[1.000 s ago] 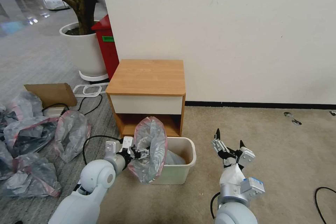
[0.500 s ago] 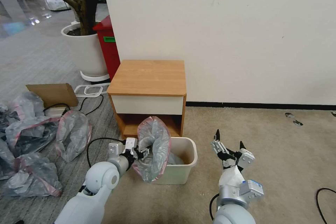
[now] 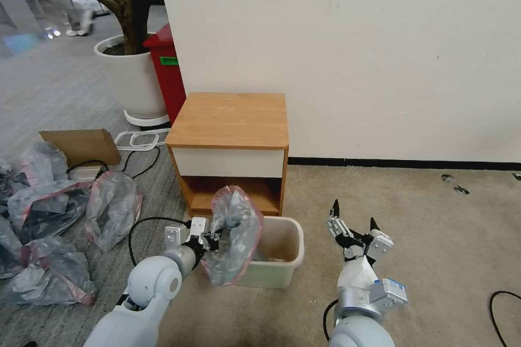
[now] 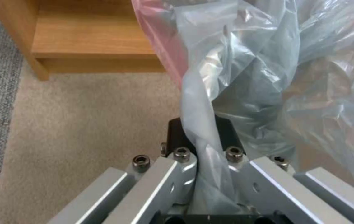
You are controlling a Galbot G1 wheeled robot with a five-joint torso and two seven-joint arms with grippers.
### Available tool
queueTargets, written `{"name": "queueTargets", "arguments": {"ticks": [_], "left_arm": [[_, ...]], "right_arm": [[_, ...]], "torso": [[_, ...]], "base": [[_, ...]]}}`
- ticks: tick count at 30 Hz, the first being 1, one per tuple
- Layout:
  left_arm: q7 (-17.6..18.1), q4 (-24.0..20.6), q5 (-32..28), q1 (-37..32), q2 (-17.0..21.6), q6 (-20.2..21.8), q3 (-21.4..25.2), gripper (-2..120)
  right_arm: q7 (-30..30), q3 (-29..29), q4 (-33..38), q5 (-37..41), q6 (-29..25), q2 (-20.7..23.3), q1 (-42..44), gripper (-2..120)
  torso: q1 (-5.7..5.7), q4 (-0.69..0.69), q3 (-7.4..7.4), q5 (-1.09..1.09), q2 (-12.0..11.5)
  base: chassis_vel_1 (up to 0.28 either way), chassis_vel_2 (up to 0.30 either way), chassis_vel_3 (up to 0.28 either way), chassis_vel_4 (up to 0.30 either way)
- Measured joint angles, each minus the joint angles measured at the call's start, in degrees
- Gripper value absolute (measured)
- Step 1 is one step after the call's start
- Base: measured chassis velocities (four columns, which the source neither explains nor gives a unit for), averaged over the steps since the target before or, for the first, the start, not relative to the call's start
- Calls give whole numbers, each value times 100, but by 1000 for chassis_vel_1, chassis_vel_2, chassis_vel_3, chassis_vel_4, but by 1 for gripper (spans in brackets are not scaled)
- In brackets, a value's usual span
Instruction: Pick up the garbage bag from the table and place it over the trash can.
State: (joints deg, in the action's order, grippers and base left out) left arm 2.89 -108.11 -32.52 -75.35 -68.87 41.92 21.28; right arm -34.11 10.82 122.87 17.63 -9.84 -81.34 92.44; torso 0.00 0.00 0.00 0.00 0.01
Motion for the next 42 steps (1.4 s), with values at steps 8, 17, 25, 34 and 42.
{"name": "queueTargets", "arguments": {"ticks": [8,17,25,34,42], "left_arm": [[123,-339,269,-342,-105,-364,111,0],[-311,-1048,1172,-1260,-132,-2371,378,0],[-168,-1544,1297,-1548,-234,-2470,447,0],[-157,-1581,1375,-1652,-336,-2537,438,0],[-153,-1627,1366,-1701,-352,-2557,434,0]], "right_arm": [[587,-100,144,15,18,102,20,100],[2101,-889,733,810,1649,787,-112,100],[2362,-1152,777,2050,2868,1075,-712,100],[2150,-1172,389,2663,3075,1023,-1135,100],[2162,-1165,112,2789,2950,922,-1225,100]], "torso": [[0,-2,3,-6,-2],[0,0,1,1,-2],[0,0,1,0,-2],[0,0,1,-1,-1],[0,0,1,0,-1]], "base": [[0,0,0,0],[0,0,0,0],[0,0,0,0],[0,0,0,0],[0,0,0,0]]}}
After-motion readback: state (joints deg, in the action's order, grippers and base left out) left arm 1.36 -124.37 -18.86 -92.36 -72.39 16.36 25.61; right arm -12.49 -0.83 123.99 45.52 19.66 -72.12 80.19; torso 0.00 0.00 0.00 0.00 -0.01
